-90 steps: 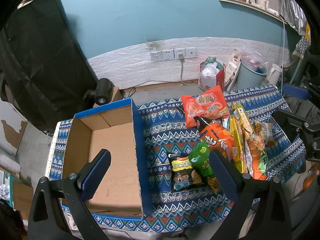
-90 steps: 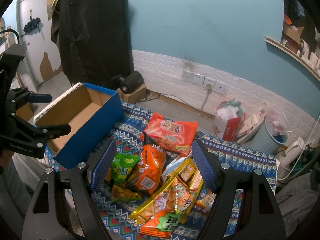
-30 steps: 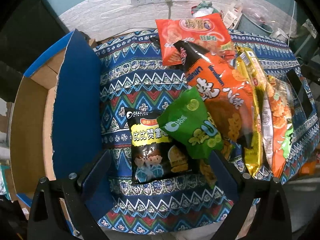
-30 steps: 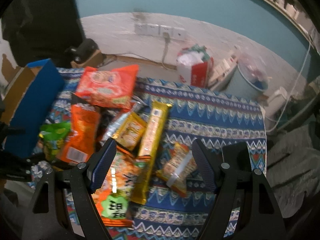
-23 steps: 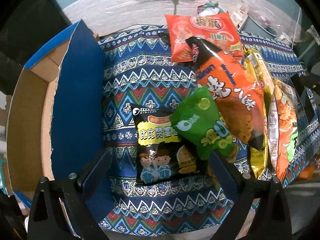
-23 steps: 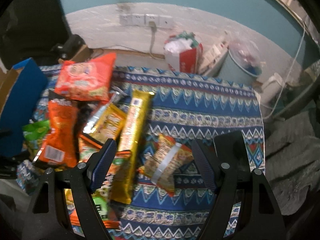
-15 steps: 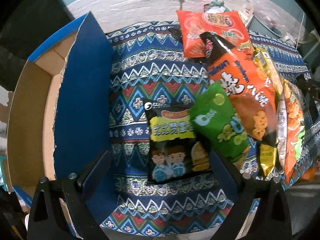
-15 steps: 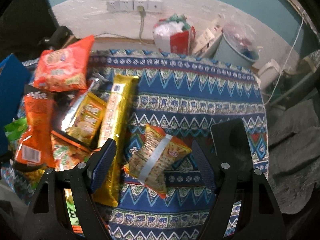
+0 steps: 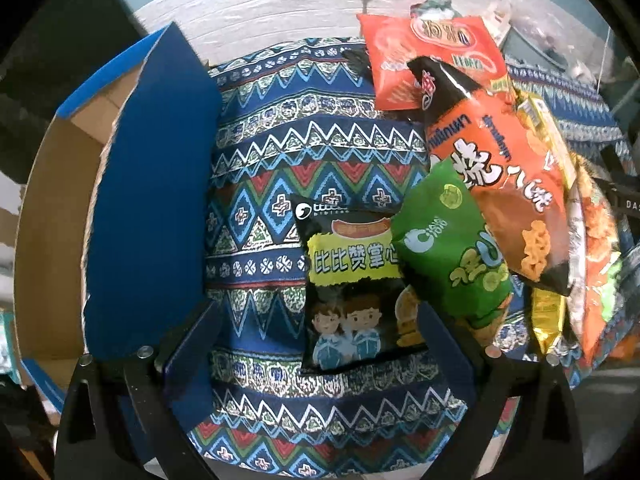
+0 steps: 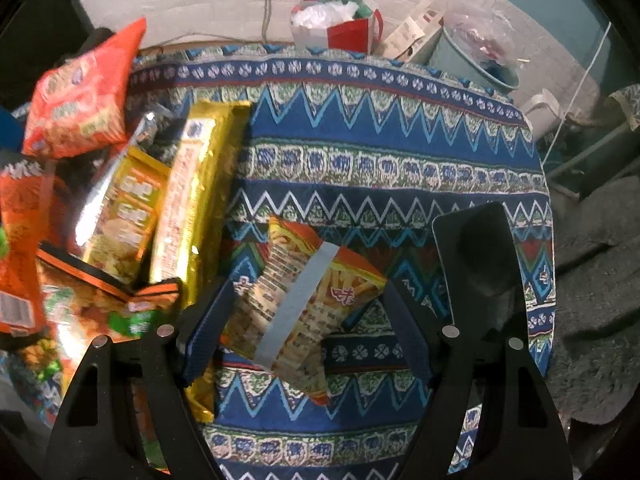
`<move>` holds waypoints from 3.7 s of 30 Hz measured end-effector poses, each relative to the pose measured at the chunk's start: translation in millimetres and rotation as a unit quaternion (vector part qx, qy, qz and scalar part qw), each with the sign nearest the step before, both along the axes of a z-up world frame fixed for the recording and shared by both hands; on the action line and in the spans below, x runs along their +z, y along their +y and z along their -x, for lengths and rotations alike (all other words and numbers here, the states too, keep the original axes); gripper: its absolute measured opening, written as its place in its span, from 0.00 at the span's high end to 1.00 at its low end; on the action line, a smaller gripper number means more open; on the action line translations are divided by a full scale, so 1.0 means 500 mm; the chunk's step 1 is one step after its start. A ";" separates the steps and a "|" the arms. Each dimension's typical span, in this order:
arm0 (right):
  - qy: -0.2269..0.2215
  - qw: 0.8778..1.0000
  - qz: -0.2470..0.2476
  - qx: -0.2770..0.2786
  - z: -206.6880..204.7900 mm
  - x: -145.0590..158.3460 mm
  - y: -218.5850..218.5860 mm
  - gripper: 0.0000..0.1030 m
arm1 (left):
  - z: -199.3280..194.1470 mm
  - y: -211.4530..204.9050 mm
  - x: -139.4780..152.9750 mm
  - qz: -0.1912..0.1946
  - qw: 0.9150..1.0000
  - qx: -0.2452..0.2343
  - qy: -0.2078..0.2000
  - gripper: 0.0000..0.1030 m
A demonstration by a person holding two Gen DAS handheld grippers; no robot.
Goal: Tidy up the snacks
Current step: 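Reach the left gripper to the black snack bag while the right reaches a striped chip bag, then grasp the black bag with the left gripper while the right grasps the striped chip bag, then carry both bags over the cardboard box and open both grippers to drop them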
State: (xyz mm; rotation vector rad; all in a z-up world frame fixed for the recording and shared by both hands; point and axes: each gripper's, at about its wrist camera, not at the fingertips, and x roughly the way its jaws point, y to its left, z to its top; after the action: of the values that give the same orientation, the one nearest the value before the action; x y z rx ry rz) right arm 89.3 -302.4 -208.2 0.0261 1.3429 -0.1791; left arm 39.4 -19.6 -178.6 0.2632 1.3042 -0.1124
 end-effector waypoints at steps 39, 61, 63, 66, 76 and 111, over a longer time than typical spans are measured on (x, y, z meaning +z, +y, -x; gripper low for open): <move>-0.089 0.993 -0.024 0.074 0.020 0.164 0.090 0.61 | -0.056 -0.042 0.000 0.045 0.998 -0.025 -0.021 0.66; -0.148 0.978 -0.060 0.135 0.017 0.272 0.222 0.61 | 0.003 0.000 0.176 0.055 0.988 -0.063 -0.133 0.66; -0.154 0.976 -0.062 0.141 0.013 0.280 0.235 0.61 | 0.006 0.001 0.189 0.052 0.986 -0.066 -0.143 0.66; -0.163 0.973 -0.067 0.150 0.008 0.293 0.259 0.61 | 0.008 0.014 0.207 0.051 0.984 -0.064 -0.156 0.66; -0.177 0.963 -0.082 0.185 -0.015 0.323 0.346 0.61 | 0.007 0.090 0.251 0.062 0.981 -0.031 -0.180 0.66; -0.143 0.930 -0.144 0.307 -0.107 0.308 0.744 0.61 | -0.012 0.429 0.166 0.051 0.980 0.145 -0.125 0.65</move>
State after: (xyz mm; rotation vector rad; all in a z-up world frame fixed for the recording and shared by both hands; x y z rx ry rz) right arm 142.7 69.5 -54.3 -0.1171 1.0191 0.5359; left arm 45.3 195.0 -95.4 -0.0041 1.0708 0.0987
